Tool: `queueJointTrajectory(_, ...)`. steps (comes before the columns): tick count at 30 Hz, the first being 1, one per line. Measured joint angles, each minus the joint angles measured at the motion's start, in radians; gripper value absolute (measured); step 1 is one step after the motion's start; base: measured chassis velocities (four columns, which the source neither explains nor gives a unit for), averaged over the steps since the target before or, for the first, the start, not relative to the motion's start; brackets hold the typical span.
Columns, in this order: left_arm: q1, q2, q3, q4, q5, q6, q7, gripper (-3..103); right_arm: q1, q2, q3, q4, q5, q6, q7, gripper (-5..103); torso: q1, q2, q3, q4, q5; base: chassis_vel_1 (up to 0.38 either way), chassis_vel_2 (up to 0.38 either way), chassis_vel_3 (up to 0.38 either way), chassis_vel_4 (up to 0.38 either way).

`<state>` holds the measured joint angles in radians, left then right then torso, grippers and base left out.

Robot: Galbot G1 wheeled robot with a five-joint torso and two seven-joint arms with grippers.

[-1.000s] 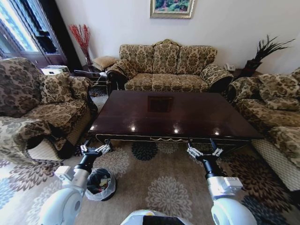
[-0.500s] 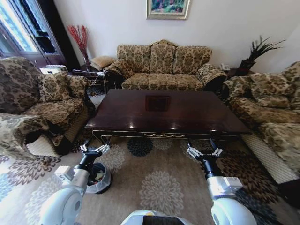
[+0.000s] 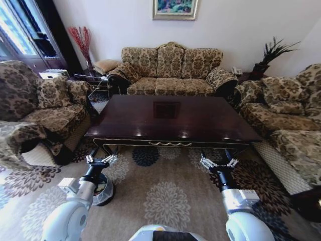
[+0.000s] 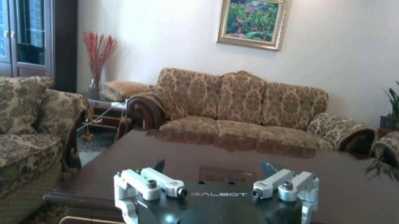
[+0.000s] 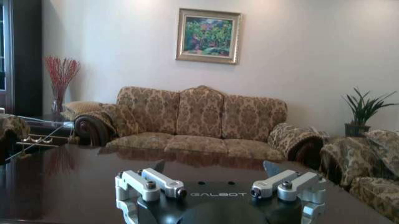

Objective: Move to the front of the table and place the trash on the table into the trash bin.

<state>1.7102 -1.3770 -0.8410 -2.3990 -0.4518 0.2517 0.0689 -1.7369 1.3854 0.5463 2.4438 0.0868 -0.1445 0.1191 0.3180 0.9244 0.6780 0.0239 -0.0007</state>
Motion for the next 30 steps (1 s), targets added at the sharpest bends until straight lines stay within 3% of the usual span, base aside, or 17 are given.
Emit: queueJointTrajectory(30,0.0,0.0,0.0,0.0,0.0,0.0,0.0,100,0.0,0.0,0.001,0.0,0.0,0.0,0.0,100,0.0,0.0,0.0,-0.0001,0.0008,-0.038,-0.037,0.031,0.036)
